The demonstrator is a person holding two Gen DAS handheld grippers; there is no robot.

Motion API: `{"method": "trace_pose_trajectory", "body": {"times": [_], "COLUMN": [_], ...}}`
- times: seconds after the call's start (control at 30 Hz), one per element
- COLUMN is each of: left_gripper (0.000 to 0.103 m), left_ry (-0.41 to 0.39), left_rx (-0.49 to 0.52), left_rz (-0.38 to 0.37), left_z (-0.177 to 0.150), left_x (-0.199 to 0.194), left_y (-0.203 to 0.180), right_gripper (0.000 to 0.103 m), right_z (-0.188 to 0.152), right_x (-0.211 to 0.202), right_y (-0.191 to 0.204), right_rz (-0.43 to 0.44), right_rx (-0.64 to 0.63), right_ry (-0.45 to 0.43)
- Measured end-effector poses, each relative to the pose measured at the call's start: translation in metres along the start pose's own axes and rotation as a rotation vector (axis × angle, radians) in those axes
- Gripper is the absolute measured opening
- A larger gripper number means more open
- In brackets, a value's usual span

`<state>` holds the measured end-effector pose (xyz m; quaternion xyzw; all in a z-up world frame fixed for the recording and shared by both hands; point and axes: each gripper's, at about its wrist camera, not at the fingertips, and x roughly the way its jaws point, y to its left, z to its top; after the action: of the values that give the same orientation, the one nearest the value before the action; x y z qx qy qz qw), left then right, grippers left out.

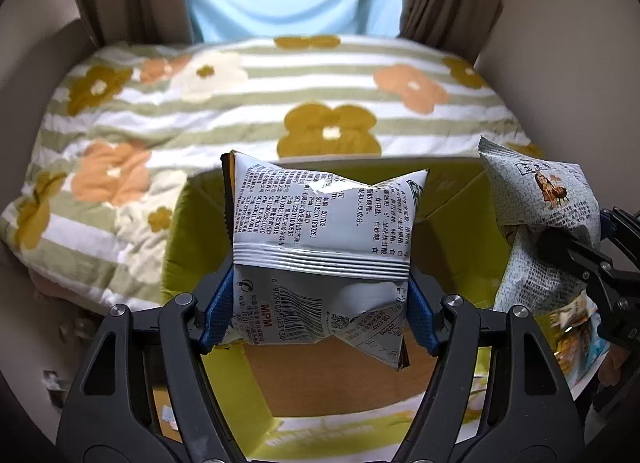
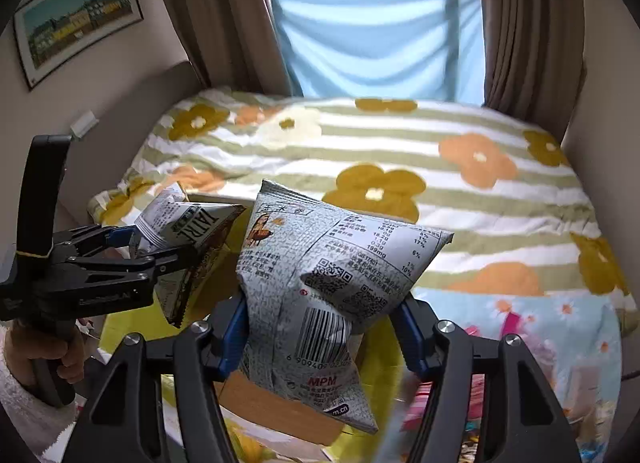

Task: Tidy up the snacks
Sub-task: 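Carry the white bags over the box and open both grippers to drop them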

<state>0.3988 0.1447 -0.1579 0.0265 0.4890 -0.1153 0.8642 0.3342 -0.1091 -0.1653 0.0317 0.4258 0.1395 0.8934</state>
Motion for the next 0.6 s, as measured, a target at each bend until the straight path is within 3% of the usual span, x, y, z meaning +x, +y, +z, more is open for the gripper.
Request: {"method": "trace_pose_trajectory", "body": {"times": [0.2,0.3,0.33,0.37,0.6], "left_gripper": [0.07,0.084,0.098,0.103,0.103], "left_ry": [0.076,0.079,0.083,0.078,0.063], "left_rx": [0.035,0.071,0.08,0.082,0.089], "left_rz": [0.01,0.051,0.062,0.065,0.055], "left_z": [-0.004,-0.004,-0.004,-0.003,-0.005], "left_x": [0.044,0.055,0.057,0.057,0.049], "left_y": [0.004,-0.001,-0.002,-0.003,0.0], "right_gripper": [0.059,0.059,0.059,0.059,0.059], "right_z": [0.0,0.004,0.004,0.005,0.0], "right_x": [0.029,0.034,0.036,0.037,0.045], "right_y": [0.01,0.009,0.008,0.007,0.003], "right_rz": [-0.015,-0.022,-0.026,-0.029,-0.021], "right_rx": [-0.004,-0.023,-0.032,-0.04,-0.059], "right_ry": [0.059,0.068,0.07,0.073,0.104]}}
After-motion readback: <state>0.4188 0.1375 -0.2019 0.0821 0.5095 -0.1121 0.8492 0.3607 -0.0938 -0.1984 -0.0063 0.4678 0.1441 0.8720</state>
